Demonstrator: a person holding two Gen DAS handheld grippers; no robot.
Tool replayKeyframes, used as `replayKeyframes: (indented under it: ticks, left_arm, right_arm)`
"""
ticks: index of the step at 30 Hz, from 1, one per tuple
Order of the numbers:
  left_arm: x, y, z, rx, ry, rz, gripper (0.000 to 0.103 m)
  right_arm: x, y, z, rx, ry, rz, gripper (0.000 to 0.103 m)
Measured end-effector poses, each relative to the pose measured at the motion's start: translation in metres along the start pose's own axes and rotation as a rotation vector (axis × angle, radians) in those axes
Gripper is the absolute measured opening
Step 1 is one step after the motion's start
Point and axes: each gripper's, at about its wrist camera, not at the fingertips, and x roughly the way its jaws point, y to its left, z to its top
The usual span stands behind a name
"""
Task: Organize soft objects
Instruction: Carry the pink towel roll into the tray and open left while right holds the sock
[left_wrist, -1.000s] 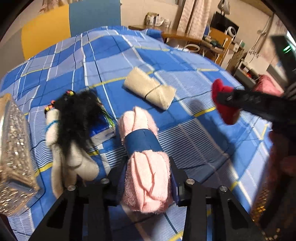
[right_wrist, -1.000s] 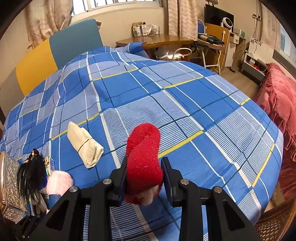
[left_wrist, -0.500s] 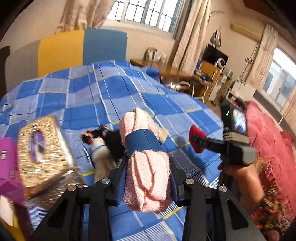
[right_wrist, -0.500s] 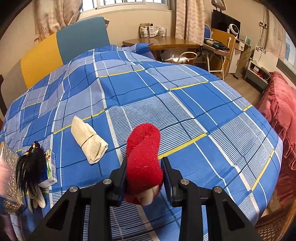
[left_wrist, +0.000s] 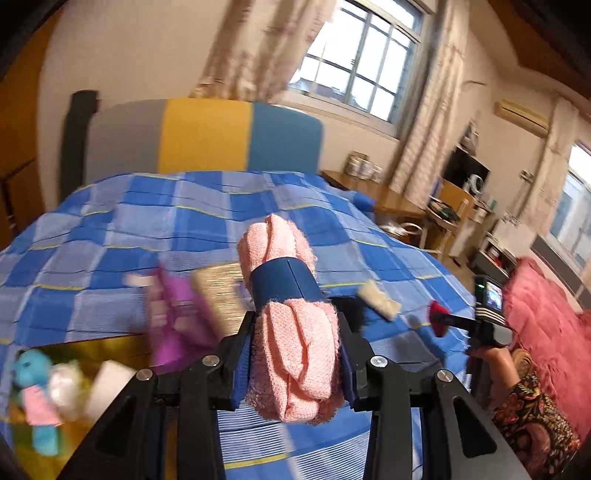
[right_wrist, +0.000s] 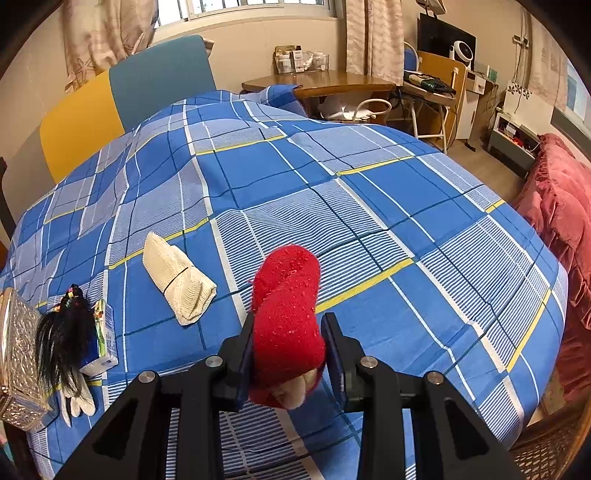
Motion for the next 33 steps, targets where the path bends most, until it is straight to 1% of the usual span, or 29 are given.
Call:
replayKeyframes:
  ticks: [4, 6, 9, 14, 15, 19, 25, 29, 31, 33]
  left_arm:
    - [-0.025, 0.05, -0.012, -0.055, -0.022, 0.074, 0.04]
    - [-0.033, 0.073, -0.022, -0.081, -0.02, 0.109, 0.04]
    - [-0.044, 0.114, -0.04, -0.147, -0.002, 0.16, 0.04]
    - [-0.055, 0.161, -0.07, -0.221, 0.029, 0.222, 0.04]
    - [-0.058, 0.172, -0.08, -0.241, 0.037, 0.233, 0.04]
    - [-0.064, 0.194, -0.105, -0.282, 0.069, 0.268, 0.04]
    - [-0.072, 0.218, -0.142, -0.317, 0.133, 0.317, 0.04]
    - [-0.078, 0.225, -0.159, -0.322, 0.154, 0.345, 0.04]
    - [-0.079, 0.226, -0.167, -0.305, 0.172, 0.379, 0.04]
    - [-0.077, 0.231, -0.172, -0.309, 0.188, 0.403, 0.04]
  right_arm:
    - [-0.002, 0.0, 0.0, -0.001, -0.012, -0.009, 0.033]
    - [-0.004, 0.0, 0.0, 0.0, -0.02, -0.013, 0.033]
    - [-0.004, -0.001, -0.001, 0.01, -0.016, -0.014, 0.033]
    - [-0.007, -0.004, -0.001, 0.022, -0.029, -0.02, 0.033]
    - [-0.007, -0.004, -0.001, 0.023, -0.031, -0.022, 0.033]
    - [-0.007, -0.004, -0.001, 0.023, -0.031, -0.03, 0.033]
    - [-0.009, 0.0, -0.001, 0.004, -0.044, -0.038, 0.033]
    - [-0.01, 0.005, -0.001, -0.025, -0.058, -0.046, 0.033]
    - [-0.012, 0.008, -0.001, -0.039, -0.069, -0.047, 0.033]
    - [-0.015, 0.011, -0.001, -0.056, -0.088, -0.048, 0.033]
